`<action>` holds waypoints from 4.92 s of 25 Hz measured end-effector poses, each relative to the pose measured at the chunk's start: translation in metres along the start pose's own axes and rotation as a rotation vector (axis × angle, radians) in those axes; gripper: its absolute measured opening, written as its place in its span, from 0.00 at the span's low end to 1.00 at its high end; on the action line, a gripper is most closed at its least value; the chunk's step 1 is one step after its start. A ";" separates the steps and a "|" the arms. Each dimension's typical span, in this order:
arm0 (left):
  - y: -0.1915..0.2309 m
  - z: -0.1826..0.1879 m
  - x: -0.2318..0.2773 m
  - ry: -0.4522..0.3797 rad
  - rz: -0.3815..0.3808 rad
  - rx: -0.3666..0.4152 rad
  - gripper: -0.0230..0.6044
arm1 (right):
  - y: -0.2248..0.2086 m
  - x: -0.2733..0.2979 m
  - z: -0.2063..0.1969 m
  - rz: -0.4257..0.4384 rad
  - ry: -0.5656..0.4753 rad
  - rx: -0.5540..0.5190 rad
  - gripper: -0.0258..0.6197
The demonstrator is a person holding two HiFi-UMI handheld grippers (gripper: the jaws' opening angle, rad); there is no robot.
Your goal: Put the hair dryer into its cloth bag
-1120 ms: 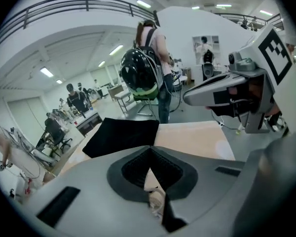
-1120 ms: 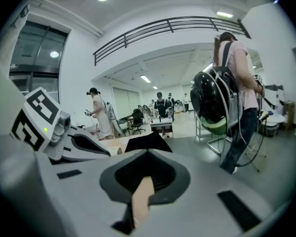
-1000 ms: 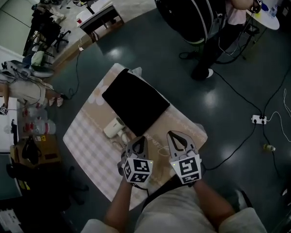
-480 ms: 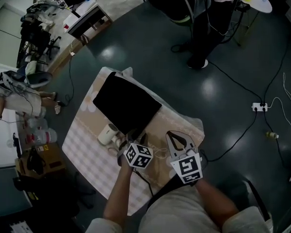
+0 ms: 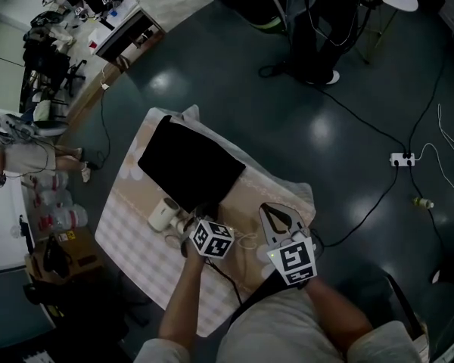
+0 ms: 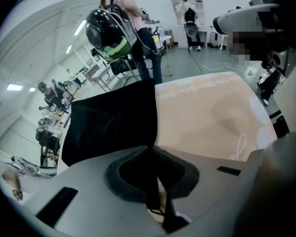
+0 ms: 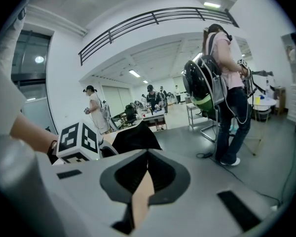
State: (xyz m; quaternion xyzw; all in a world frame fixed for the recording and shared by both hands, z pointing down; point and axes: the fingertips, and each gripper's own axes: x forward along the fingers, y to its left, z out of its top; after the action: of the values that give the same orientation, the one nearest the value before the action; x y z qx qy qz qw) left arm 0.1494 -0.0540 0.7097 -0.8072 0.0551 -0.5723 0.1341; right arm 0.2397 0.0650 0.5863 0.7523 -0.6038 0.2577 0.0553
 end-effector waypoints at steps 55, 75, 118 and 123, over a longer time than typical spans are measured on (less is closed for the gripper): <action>-0.027 -0.002 -0.015 -0.022 -0.392 -0.209 0.12 | 0.019 0.006 -0.023 0.032 0.074 -0.002 0.06; -0.019 0.005 -0.021 -0.059 -0.376 -0.304 0.07 | 0.009 0.001 -0.023 0.019 0.076 0.004 0.06; -0.027 0.006 -0.021 -0.087 -0.469 -0.334 0.07 | 0.020 0.020 -0.039 0.055 0.133 -0.037 0.06; -0.027 0.008 -0.021 -0.088 -0.484 -0.325 0.07 | 0.022 0.022 -0.040 0.072 0.140 -0.043 0.06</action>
State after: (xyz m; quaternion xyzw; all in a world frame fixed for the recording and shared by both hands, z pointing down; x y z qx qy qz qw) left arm 0.1482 -0.0212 0.6953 -0.8317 -0.0537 -0.5359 -0.1349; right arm 0.2094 0.0559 0.6255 0.7090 -0.6304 0.2985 0.1040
